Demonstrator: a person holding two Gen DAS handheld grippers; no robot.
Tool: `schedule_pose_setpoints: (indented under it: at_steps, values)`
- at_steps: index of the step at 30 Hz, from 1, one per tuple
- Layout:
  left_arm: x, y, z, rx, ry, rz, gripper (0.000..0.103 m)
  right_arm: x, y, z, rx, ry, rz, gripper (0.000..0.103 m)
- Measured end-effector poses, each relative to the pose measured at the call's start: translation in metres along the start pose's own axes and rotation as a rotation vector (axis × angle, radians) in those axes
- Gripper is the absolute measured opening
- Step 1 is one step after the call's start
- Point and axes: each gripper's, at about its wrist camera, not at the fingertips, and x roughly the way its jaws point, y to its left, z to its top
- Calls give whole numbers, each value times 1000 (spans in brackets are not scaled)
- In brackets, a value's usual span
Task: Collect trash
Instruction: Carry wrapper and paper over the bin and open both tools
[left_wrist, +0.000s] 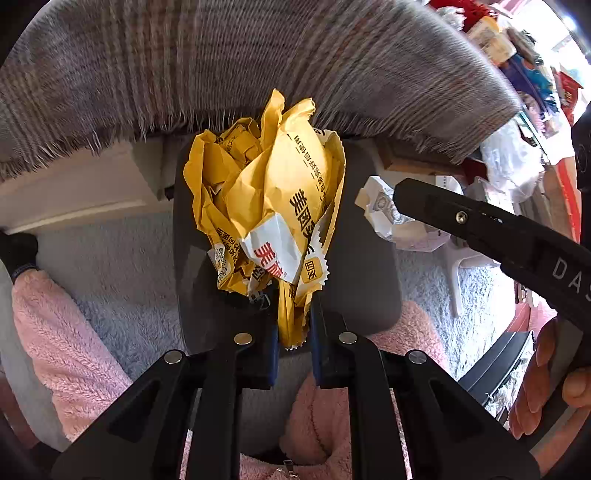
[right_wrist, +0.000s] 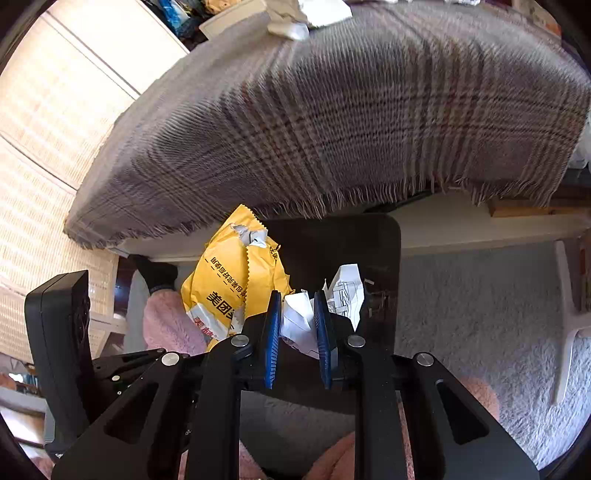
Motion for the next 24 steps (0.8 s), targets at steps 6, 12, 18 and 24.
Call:
schedule_pose_setpoints:
  at_steps: [6,12,18,24]
  values:
    - [10,6,11,-10,7,25,20,27,-6,4,39,65,20,22]
    - [0,9,14,-18,-19,33,32,24,-6,9,51,54,-6,24]
    - [-25,6,8,-9,-76,59,54,-7,-9,10,45,-46,-64,68]
    - [-60,-9,4,22,-165,72,85,-53,-11,10,22,-171,-136,100]
